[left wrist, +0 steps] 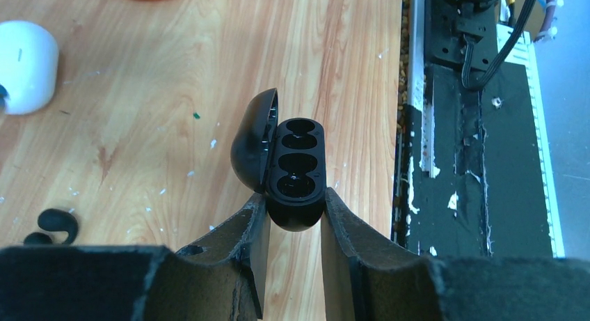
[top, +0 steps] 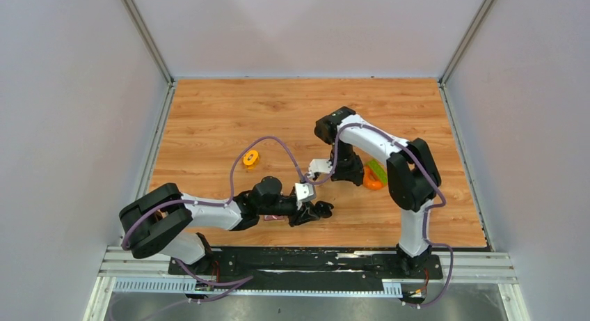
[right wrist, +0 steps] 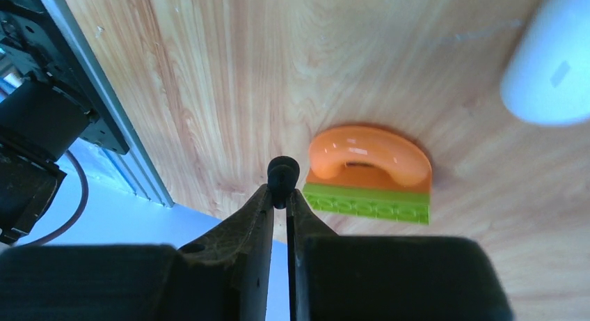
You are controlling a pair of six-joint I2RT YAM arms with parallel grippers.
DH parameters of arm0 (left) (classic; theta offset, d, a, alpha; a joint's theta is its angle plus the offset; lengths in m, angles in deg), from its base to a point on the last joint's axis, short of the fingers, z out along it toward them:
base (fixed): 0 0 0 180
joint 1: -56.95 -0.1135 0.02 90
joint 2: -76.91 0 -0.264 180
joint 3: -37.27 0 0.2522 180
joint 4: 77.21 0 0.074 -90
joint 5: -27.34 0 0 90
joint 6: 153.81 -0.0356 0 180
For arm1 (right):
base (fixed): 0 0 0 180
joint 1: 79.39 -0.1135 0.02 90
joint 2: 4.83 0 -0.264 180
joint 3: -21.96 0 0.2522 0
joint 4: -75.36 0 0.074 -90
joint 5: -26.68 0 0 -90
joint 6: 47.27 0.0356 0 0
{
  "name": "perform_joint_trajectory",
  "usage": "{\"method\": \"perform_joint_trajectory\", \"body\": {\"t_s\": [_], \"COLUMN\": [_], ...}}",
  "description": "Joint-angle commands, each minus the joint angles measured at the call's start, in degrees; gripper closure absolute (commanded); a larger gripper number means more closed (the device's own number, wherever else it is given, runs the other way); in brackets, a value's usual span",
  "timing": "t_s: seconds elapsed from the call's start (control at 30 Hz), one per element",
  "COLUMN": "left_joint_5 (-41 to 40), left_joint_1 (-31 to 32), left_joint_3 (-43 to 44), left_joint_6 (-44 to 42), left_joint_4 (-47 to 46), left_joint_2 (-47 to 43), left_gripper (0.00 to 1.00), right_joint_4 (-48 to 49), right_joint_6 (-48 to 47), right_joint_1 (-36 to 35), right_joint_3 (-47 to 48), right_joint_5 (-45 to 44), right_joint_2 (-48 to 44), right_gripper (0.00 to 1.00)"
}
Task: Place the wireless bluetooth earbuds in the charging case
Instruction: Place the earbud at the center of the board, then pick up the earbud from the center of the board.
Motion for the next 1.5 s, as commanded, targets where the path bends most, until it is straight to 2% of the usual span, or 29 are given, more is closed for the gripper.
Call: {"method": "perform_joint_trajectory", "body": {"t_s": [0.0, 0.13, 0.3, 0.4, 0.5, 0.63, 0.77, 0.93, 1.1, 1.3, 1.33, 1.47], "left_joint_5": [0.3, 0.5, 0.7, 0.7, 0.7, 0.8, 0.8, 0.7, 0.6, -1.2, -1.4, 1.0], "left_joint_1": [1.1, 1.2, 1.3, 1.3, 1.3, 1.3, 1.3, 1.3, 1.3, 0.7, 0.2, -3.5], "left_joint_3": [2.8, 2.8, 3.1, 3.1, 3.1, 2.9, 2.3, 1.6, 0.9, -2.1, -2.7, -5.6], "left_joint_6": [-2.5, -2.5, -2.5, -2.5, -2.5, -2.5, -2.5, -2.3, -1.8, 0.7, 2.0, 9.6], "left_joint_4": [-3.2, -3.5, -3.7, -3.7, -3.7, -4.1, -4.7, -6.5, -8.1, -14.8, -16.9, -29.2], "left_joint_2": [-0.4, -0.2, 0.5, 0.5, 0.5, 0.2, -0.8, -1.6, -1.8, -3.0, -2.8, -0.4], "left_gripper": [1.00, 1.00, 1.00, 1.00, 1.00, 1.00, 1.00, 1.00, 1.00, 1.00, 1.00, 1.00], "right_joint_4": [-3.4, -2.1, 0.9, 2.6, 2.7, 2.2, 4.1, 19.7, 39.0, 72.5, 72.7, 62.0], "right_joint_6": [-2.5, -2.2, -1.8, -3.0, -3.3, -4.3, -5.7, -4.3, 1.8, 15.8, 16.8, 14.1], "right_joint_1": [-0.6, -0.8, -0.5, 0.0, 1.2, 6.5, 13.9, 21.1, 25.0, 27.3, 27.5, 27.6], "right_joint_3": [1.1, 0.8, 0.5, 0.5, 1.9, 6.1, 6.9, -6.7, -22.2, -49.6, -50.0, -46.9], "right_joint_5": [2.3, 4.3, 5.3, 7.3, 8.0, 10.0, 19.0, 27.1, 34.6, 41.7, 43.2, 47.6], "right_joint_2": [7.5, 11.8, 13.0, 11.9, 11.0, 9.1, 4.4, -7.3, -20.0, -47.7, -49.4, -44.2], "right_gripper": [0.87, 0.87, 0.79, 0.68, 0.67, 0.68, 0.68, 0.70, 0.71, 0.70, 0.69, 0.67]}}
